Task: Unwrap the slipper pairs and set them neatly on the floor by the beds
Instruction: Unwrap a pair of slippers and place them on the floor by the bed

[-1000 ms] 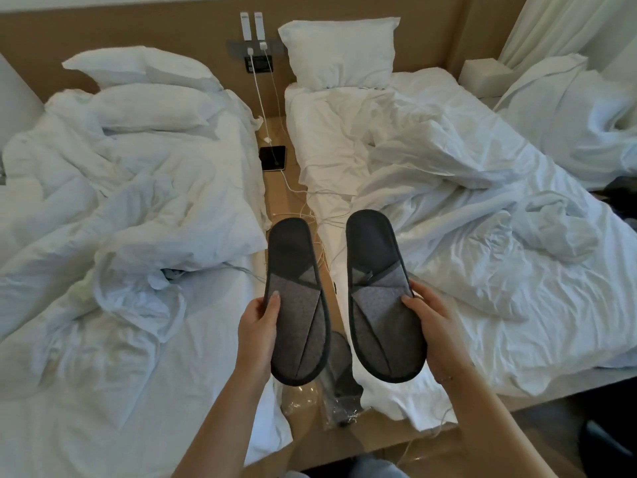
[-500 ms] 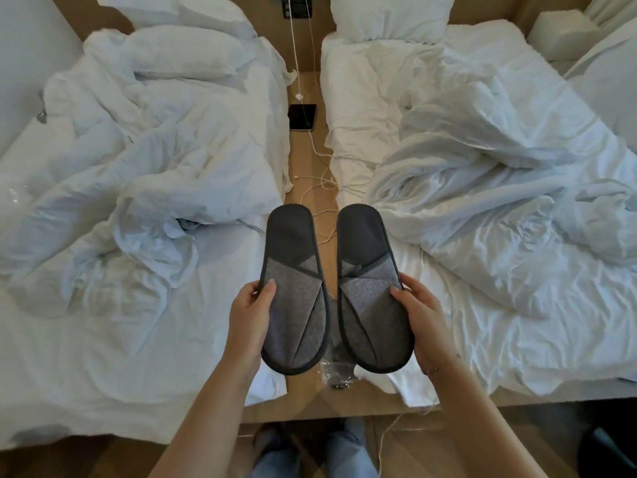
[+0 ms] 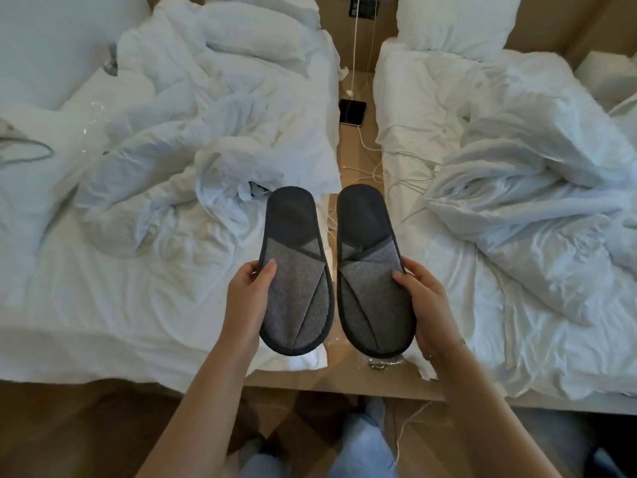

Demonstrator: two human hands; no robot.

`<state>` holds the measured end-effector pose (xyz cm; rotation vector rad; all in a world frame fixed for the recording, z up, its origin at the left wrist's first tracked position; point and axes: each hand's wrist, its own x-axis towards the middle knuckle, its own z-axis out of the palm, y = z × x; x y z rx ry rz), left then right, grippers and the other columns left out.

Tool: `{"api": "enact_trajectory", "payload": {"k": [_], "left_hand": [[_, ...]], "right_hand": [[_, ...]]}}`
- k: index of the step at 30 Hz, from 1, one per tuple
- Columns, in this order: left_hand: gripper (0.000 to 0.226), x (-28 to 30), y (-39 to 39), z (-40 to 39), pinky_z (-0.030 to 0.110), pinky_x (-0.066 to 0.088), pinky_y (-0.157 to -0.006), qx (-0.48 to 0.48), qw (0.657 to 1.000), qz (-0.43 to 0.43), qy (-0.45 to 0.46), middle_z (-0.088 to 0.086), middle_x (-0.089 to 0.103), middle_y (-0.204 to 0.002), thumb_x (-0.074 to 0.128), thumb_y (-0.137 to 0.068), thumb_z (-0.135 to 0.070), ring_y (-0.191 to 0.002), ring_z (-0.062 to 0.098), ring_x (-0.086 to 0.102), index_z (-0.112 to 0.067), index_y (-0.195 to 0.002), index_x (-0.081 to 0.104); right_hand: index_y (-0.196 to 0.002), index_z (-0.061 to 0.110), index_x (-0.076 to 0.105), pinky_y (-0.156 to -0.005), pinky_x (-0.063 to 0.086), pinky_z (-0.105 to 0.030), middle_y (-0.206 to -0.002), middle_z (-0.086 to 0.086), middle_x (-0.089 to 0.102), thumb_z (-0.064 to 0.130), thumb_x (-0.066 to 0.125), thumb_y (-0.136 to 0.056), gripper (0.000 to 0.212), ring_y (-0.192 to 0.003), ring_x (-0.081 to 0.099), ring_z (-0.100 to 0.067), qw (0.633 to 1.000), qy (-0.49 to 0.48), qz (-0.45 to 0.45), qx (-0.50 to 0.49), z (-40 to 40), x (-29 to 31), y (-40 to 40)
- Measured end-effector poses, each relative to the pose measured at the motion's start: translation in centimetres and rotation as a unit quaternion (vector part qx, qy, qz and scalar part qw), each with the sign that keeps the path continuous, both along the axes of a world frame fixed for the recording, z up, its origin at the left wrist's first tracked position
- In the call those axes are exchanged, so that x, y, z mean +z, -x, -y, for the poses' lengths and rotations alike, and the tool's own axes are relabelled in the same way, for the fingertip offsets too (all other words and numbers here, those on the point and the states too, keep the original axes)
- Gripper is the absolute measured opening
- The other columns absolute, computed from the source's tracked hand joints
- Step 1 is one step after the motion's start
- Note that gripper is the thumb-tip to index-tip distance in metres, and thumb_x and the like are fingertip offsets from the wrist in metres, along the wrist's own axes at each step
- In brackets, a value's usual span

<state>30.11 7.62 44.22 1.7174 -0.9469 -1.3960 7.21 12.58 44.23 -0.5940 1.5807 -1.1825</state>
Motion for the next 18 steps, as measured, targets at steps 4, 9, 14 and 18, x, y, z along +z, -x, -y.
{"api": "enact_trajectory", "payload": {"k": [4, 9, 14, 18], "left_hand": [[0.022, -0.7, -10.3, -1.2, 0.03, 0.049, -0.071, 0.026, 0.999, 0.004, 0.023, -0.009, 0.058, -0.095, 0.052, -0.095, -0.038, -0.091, 0.013, 0.056, -0.02, -0.106, 0.057], [0.023, -2.3, -21.7, -3.7, 0.022, 0.044, -0.066, 0.109, 0.994, -0.001, 0.0, -0.011, 0.054, -0.097, 0.05, -0.095, -0.041, -0.086, 0.004, 0.051, -0.023, -0.108, 0.054], [0.029, -4.0, -31.3, -5.4, 0.026, 0.048, -0.068, 0.21, 0.977, -0.023, -0.028, 0.0, 0.063, -0.106, 0.053, -0.095, -0.038, -0.097, 0.015, 0.06, -0.014, -0.11, 0.06], [0.025, -4.9, -38.4, -6.0, 0.022, 0.049, -0.066, 0.277, 0.959, -0.03, -0.045, -0.004, 0.065, -0.1, 0.054, -0.095, -0.035, -0.091, 0.01, 0.062, -0.015, -0.108, 0.062]], "right_hand": [[-0.121, 0.022, 0.062, -0.091, 0.053, -0.044, -0.122, -0.006, 0.063, 0.019, 0.052, -0.095, 0.028, -0.112, 0.06, -0.027, 0.999, -0.011, -0.024, 0.045, 0.9, -0.6, -9.7], [-0.131, 0.02, 0.055, -0.089, 0.052, -0.036, -0.126, -0.004, 0.06, 0.021, 0.051, -0.096, 0.034, -0.11, 0.059, -0.021, 0.989, -0.032, -0.045, 0.137, 2.4, -1.4, -21.2], [-0.125, 0.02, 0.059, -0.079, 0.053, -0.027, -0.118, -0.003, 0.065, 0.016, 0.051, -0.095, 0.032, -0.105, 0.062, -0.019, 0.974, -0.047, -0.047, 0.217, 4.3, -2.4, -31.3], [-0.124, 0.017, 0.061, -0.067, 0.055, -0.018, -0.108, 0.0, 0.07, 0.012, 0.051, -0.094, 0.032, -0.095, 0.067, -0.013, 0.961, -0.062, -0.03, 0.267, 6.7, -3.8, -39.3]]}}
